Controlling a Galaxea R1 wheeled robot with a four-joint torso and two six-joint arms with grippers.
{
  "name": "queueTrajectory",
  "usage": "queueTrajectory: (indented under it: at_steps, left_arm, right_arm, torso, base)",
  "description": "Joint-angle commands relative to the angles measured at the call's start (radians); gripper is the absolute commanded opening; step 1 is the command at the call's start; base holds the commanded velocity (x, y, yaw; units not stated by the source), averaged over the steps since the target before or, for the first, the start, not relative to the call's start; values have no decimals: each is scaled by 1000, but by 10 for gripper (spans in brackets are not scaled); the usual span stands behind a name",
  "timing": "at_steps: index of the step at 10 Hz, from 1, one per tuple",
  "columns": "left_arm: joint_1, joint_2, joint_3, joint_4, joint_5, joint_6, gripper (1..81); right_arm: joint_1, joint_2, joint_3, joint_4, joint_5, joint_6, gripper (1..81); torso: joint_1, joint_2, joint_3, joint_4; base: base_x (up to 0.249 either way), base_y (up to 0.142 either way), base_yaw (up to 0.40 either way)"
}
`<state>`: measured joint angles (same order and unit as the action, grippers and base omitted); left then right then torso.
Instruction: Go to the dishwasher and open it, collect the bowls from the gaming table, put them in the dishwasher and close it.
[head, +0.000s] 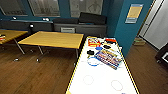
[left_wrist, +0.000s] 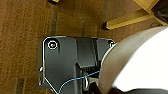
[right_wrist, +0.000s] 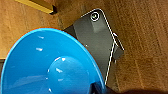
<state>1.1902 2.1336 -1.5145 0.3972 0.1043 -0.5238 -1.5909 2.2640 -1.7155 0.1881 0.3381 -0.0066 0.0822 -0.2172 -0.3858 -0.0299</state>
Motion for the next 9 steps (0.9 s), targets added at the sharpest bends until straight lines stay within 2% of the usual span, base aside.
queueTrajectory:
  at_steps: [1,6,7,9]
  left_arm:
    - [47,77,-123,58,-100,5,10]
    - [110,192,-280,58,-106,7,10]
    - [116,206,-294,58,-106,5,10]
    - [131,233,-334,58,-104,5,10]
  right_arm:
    - [8,-29,-18,-24,-65,-4,10]
    - [11,11,-71,-25,-67,-4,10]
    - [10,17,-82,-25,-68,-4,10]
    - [8,28,-97,-27,-68,-4,10]
  torso:
    - [0,0,41,0]
    - [-1,-1,133,0]
    - [-2,-2,109,0]
    - [-3,-3,119,0]
  base:
    - [0,0,0]
    - [0,0,0]
    - [0,0,0]
    - [0,0,0]
